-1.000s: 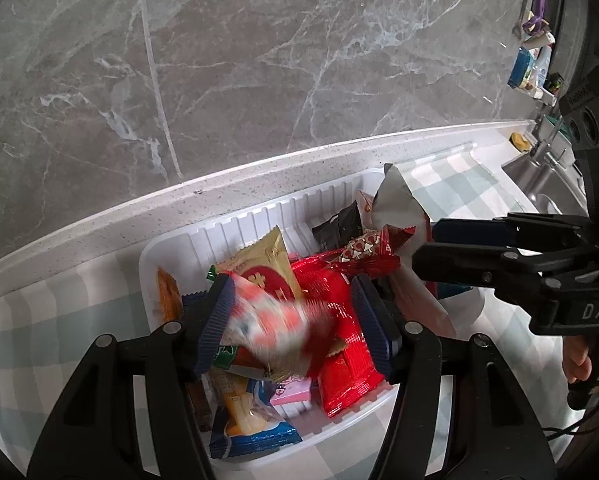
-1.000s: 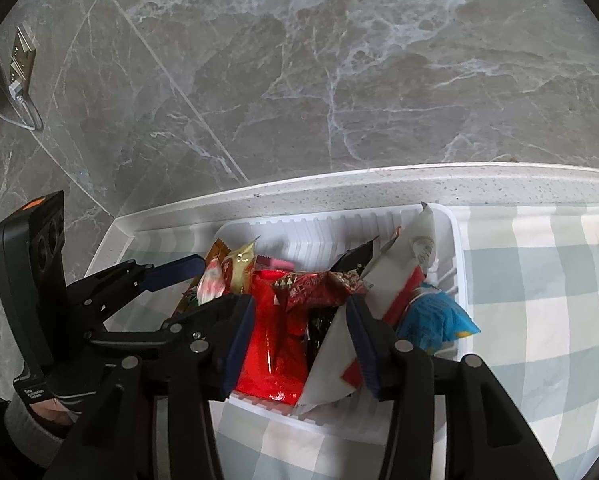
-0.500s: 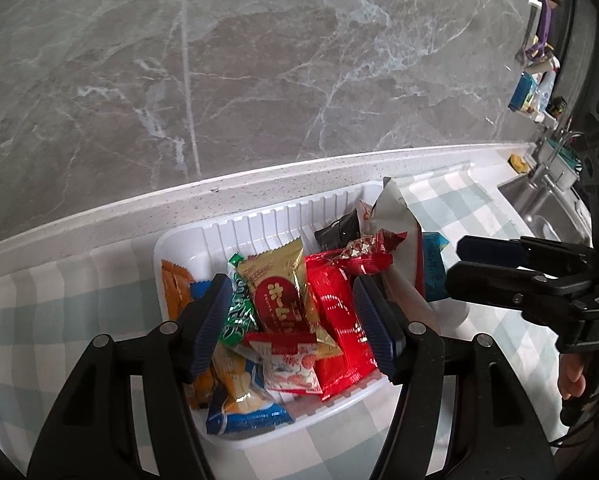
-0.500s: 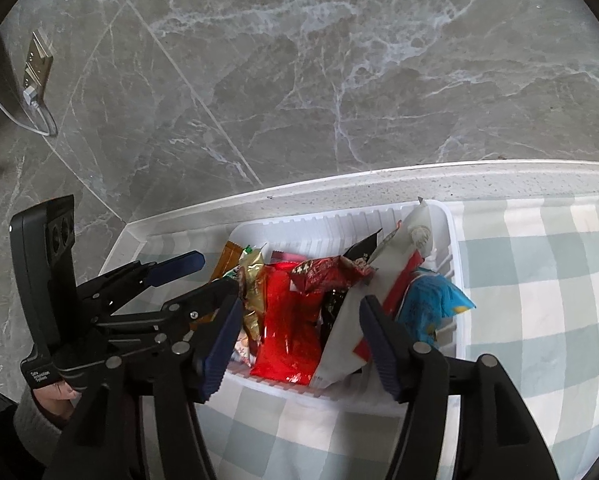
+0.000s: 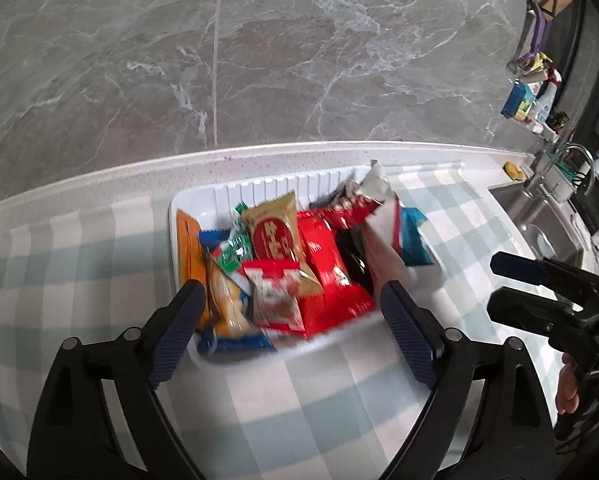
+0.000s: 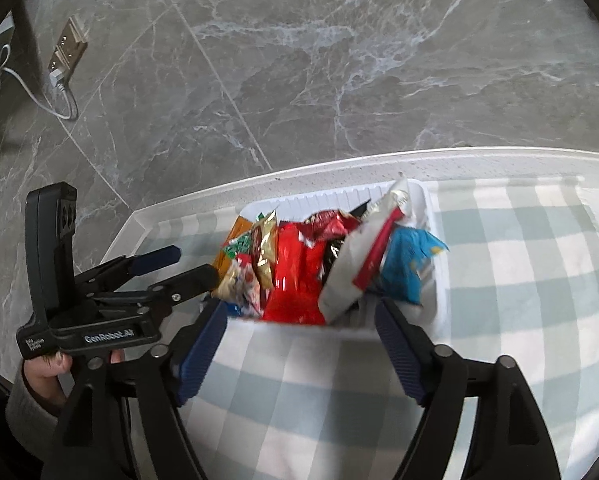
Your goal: Organize snacks
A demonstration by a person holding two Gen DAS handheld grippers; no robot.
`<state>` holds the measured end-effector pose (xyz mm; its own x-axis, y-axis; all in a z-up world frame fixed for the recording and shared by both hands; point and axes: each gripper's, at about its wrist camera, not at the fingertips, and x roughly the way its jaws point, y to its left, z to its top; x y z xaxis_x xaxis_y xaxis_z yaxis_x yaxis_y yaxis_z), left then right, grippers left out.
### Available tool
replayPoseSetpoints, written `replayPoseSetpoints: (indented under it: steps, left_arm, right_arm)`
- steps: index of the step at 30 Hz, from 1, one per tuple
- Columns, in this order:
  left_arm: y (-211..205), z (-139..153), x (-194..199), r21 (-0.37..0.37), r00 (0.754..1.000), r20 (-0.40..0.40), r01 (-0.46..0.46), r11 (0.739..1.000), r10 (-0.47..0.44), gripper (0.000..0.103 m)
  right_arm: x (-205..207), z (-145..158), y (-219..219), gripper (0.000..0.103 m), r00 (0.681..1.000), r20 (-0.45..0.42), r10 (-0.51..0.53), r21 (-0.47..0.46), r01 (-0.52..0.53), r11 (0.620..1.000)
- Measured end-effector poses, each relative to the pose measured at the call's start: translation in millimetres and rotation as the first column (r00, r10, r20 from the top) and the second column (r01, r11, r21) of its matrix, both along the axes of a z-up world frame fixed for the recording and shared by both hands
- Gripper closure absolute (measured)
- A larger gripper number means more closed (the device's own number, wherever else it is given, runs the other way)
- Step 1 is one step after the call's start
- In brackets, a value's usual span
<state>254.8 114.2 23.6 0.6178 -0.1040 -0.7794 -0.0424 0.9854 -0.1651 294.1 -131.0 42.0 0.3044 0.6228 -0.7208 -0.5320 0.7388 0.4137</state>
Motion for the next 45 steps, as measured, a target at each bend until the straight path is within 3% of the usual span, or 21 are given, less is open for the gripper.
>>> replayPoseSetpoints:
  steps: [8, 14, 21, 29, 45]
  left_arm:
    - [-17, 20, -46, 0.015, 1.000, 0.031, -0.003, 1.000, 0.002, 0.010]
    - [-42, 49, -85, 0.103, 0.996, 0.088, 0.021, 0.994, -0.030, 0.006]
    - [-71, 78, -130, 0.154, 0.987, 0.144, 0.046, 0.987, -0.068, 0.005]
    - [-98, 98, -168, 0.215, 0.978, 0.178, 0.071, 0.974, -0.110, 0.005]
    - [-115, 107, -201, 0.224, 0.975, 0.169, 0.101, 0.969, -0.141, 0.005]
  right_arm:
    - [-41, 18, -32, 0.006, 0.996, 0.063, -0.061, -0.013, 0.061, 0.998]
    - [-72, 40, -49, 0.001, 0.985, 0.147, -0.085, -0.017, 0.089, 0.996]
    - [-110, 60, -58, 0.001, 0.967, 0.238, -0.094, -0.026, 0.103, 0.994]
    - [-140, 73, -70, 0.001, 0.953, 0.283, -0.109, -0.037, 0.125, 0.992]
    - [-164, 80, -90, 0.001, 0.949, 0.280, -0.148, -0.030, 0.163, 0.986]
